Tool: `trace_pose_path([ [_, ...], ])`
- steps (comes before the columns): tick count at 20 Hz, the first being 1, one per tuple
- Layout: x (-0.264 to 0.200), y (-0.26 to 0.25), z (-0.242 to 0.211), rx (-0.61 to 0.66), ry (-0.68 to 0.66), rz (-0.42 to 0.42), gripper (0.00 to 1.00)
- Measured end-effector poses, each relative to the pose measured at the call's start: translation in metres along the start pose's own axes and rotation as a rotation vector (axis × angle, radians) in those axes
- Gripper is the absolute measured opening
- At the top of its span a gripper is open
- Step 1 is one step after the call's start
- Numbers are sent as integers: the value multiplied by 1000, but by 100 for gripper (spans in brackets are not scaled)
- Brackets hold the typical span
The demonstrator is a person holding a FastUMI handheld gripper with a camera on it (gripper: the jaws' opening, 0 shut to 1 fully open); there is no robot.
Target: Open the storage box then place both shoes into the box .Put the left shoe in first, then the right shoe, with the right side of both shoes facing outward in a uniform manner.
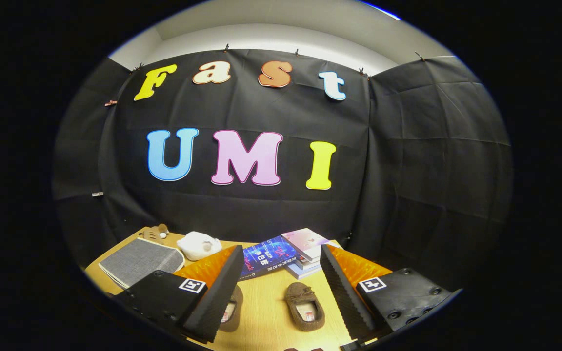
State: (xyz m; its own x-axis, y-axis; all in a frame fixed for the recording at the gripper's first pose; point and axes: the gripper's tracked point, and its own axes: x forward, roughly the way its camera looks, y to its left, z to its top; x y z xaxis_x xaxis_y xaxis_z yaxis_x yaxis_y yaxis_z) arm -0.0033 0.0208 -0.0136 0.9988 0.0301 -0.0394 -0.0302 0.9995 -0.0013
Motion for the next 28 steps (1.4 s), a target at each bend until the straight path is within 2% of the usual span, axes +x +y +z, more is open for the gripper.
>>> trace_pose_path([
  [6, 18, 21, -7, -13, 29, 46, 97],
  [11, 34, 43, -18, -4, 85, 123, 98],
  [16, 51, 76, -41, 13, 161, 279, 98],
  [19, 60, 104, -61, 78, 245, 399, 98],
  [28, 67, 180, -128, 237, 487, 676, 98],
])
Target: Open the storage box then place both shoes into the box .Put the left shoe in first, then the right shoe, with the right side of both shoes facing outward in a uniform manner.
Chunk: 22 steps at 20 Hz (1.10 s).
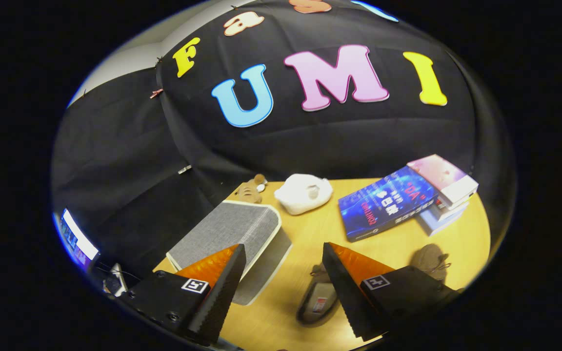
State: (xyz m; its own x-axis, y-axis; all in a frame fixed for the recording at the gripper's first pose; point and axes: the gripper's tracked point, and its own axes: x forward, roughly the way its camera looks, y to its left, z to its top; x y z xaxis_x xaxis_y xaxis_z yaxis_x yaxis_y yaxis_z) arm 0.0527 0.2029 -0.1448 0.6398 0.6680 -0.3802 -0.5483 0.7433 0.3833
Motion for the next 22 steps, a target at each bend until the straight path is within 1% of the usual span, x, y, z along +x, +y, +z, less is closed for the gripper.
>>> trace_pose_path([
  [5, 39, 14, -48, 173, 151, 113, 98],
  [8, 57, 32, -66, 260, 215, 191, 98],
  [10, 70, 42, -74, 333, 240, 250, 98],
  [12, 82, 48, -80, 439, 265, 294, 98],
  [14, 92, 42, -82, 512, 262, 285, 98],
  [15, 98, 43, -84, 542, 256, 295, 98],
  [17, 102, 49, -91, 602, 281, 339, 98],
  [19, 105, 58, -97, 677, 322, 400, 98],
  [20, 107, 62, -99, 736, 344, 433, 98],
  [22, 112, 69, -103, 853, 371, 465, 98],
])
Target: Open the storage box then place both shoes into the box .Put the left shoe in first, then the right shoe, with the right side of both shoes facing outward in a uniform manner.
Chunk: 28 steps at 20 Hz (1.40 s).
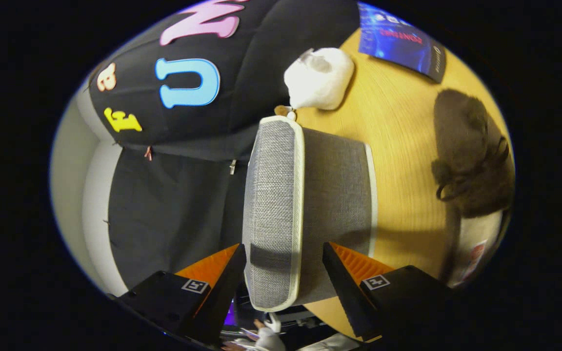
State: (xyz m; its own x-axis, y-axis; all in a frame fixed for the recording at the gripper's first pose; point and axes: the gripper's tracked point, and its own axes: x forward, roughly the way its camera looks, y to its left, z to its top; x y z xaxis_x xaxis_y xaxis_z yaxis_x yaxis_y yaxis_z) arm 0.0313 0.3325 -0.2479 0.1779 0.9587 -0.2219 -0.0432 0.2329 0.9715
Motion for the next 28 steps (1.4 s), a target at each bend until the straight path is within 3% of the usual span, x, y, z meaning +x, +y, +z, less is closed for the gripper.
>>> trace_pose_path([
  [3, 1, 4, 4, 85, -5, 49, 96],
  [5, 2, 9, 2, 112, 10, 69, 83],
  [7, 2, 13, 1, 127, 29, 84, 78],
  [8, 0, 13, 1, 133, 39, 92, 70],
  [9, -1, 15, 1, 143, 49, 98, 70],
  [11, -4, 15, 7, 177, 46, 109, 53],
  [12, -6, 18, 8, 188, 50, 121, 51],
  [16, -14, 26, 18, 174, 17, 112, 19],
  [18, -17, 34, 21, 153, 12, 118, 9],
  [22, -20, 50, 24, 101, 6, 131, 5],
  [28, -21, 87, 30, 14, -15, 62, 5],
])
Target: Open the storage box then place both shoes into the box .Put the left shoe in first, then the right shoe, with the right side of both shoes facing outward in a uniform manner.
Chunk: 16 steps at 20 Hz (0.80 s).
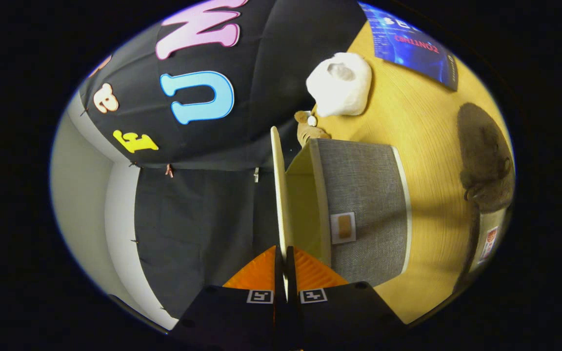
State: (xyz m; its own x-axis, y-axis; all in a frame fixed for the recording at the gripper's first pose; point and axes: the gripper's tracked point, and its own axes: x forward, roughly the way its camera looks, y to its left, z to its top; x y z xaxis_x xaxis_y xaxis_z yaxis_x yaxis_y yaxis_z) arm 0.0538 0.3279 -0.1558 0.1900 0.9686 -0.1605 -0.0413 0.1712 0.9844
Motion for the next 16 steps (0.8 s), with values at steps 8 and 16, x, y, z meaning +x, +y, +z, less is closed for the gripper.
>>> trace_pose_path([
  [8, 33, 81, 4, -189, -40, -104, 5],
  [16, 87, 141, -7, -284, -58, -192, 7],
])
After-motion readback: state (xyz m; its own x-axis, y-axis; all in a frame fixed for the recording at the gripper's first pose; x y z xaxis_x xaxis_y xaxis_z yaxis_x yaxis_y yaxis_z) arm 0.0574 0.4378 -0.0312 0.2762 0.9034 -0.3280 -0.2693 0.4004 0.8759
